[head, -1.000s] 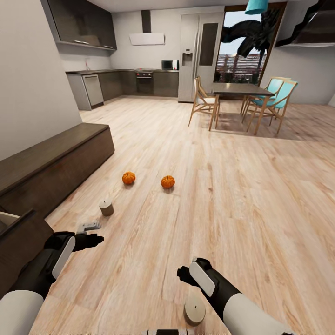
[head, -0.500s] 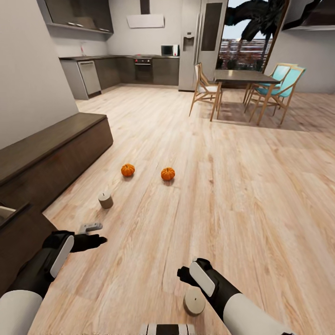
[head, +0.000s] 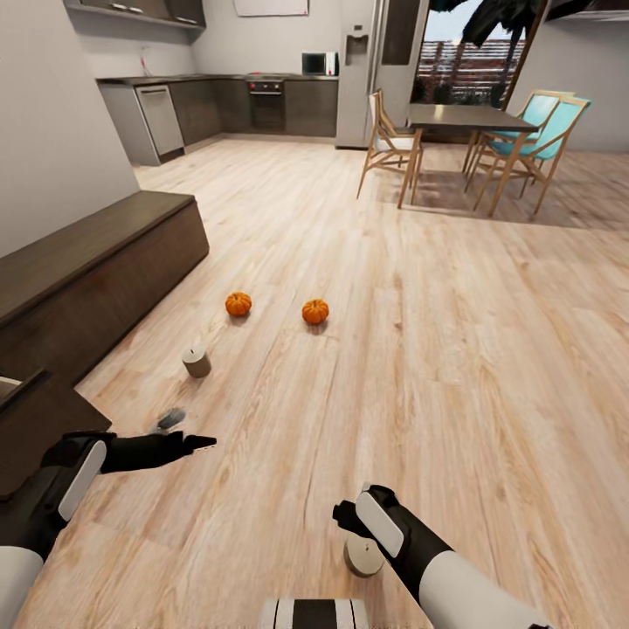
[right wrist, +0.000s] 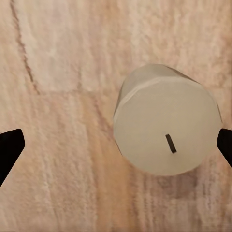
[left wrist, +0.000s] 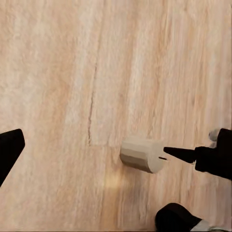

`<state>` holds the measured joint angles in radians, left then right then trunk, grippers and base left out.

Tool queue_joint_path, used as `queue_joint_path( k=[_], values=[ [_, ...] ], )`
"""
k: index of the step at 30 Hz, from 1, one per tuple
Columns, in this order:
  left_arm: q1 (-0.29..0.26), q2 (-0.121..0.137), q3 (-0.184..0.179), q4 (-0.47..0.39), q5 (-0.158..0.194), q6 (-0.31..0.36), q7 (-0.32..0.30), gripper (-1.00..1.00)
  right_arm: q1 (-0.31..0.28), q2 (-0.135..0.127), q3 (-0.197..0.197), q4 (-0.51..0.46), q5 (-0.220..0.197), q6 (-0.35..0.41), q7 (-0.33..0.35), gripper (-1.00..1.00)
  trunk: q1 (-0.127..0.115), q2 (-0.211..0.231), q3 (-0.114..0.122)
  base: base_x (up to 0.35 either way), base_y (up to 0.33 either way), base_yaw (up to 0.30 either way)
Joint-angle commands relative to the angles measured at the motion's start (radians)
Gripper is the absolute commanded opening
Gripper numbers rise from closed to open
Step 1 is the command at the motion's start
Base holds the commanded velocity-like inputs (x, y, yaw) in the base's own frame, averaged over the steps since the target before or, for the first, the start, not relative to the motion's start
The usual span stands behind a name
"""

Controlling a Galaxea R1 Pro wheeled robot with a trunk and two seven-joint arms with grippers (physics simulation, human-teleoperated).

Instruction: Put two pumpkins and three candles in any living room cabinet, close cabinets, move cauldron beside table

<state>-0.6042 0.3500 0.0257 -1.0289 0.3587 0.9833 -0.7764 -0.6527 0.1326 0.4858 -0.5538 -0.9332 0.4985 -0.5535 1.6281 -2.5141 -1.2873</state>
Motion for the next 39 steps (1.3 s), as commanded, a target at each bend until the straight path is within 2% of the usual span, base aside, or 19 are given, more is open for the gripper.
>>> queue_joint_path(
  k=[1, 3, 4, 5, 7, 10, 13, 22, 34, 39],
  values=[
    [0.000, 0.017, 0.003, 0.002, 0.000, 0.004, -0.063, 1.00, -0.001, -0.001, 0.005, -0.001, -0.007, 0.002, -0.008, 1.00, 0.000, -0.001, -0.005, 0.000, 0.000, 0.000],
    [0.000, 0.049, 0.009, 0.004, 0.003, 0.005, -0.158, 1.00, -0.001, -0.001, 0.005, -0.001, -0.007, 0.002, -0.008, 1.00, 0.001, -0.001, -0.013, 0.000, 0.000, 0.000],
    [0.000, 0.059, 0.011, 0.005, 0.004, 0.005, -0.180, 1.00, -0.001, -0.001, 0.005, -0.001, -0.007, 0.002, -0.008, 1.00, 0.002, -0.001, -0.016, 0.000, 0.000, 0.000],
    [0.000, 0.091, 0.018, 0.005, 0.006, 0.005, -0.241, 1.00, -0.001, -0.001, 0.005, -0.001, -0.007, 0.002, -0.008, 1.00, 0.002, -0.002, -0.020, 0.000, 0.000, 0.000],
    [0.000, 0.115, 0.024, 0.011, 0.006, 0.006, -0.302, 1.00, -0.001, -0.001, 0.005, -0.001, -0.007, 0.002, -0.008, 1.00, 0.003, -0.002, -0.028, 0.000, 0.000, 0.000],
    [0.000, 0.141, 0.028, 0.018, 0.004, 0.006, -0.386, 1.00, -0.001, -0.001, 0.005, -0.001, -0.007, 0.002, -0.008, 1.00, 0.004, -0.002, -0.036, 0.000, 0.000, 0.000],
    [0.000, 0.155, 0.029, 0.020, 0.002, 0.006, -0.433, 1.00, -0.001, -0.001, 0.005, -0.001, -0.007, 0.002, -0.008, 1.00, 0.004, -0.002, -0.036, 0.000, 0.000, 0.000],
    [0.000, 0.165, 0.030, 0.020, -0.003, 0.006, -0.470, 1.00, -0.001, -0.009, 0.004, -0.001, -0.007, 0.002, -0.010, 1.00, 0.004, -0.002, -0.036, 0.000, 0.000, 0.000],
    [0.000, 0.165, 0.030, 0.020, -0.006, 0.006, -0.472, 1.00, -0.001, -0.011, 0.002, 0.013, -0.007, 0.001, -0.013, 1.00, 0.004, -0.002, -0.036, 0.000, 0.000, 0.000],
    [0.000, 0.165, 0.030, 0.020, -0.001, 0.006, -0.475, 1.00, -0.001, -0.011, 0.002, 0.050, -0.006, -0.048, -0.013, 1.00, 0.004, -0.003, -0.040, 0.000, 0.000, 0.000]
  ],
)
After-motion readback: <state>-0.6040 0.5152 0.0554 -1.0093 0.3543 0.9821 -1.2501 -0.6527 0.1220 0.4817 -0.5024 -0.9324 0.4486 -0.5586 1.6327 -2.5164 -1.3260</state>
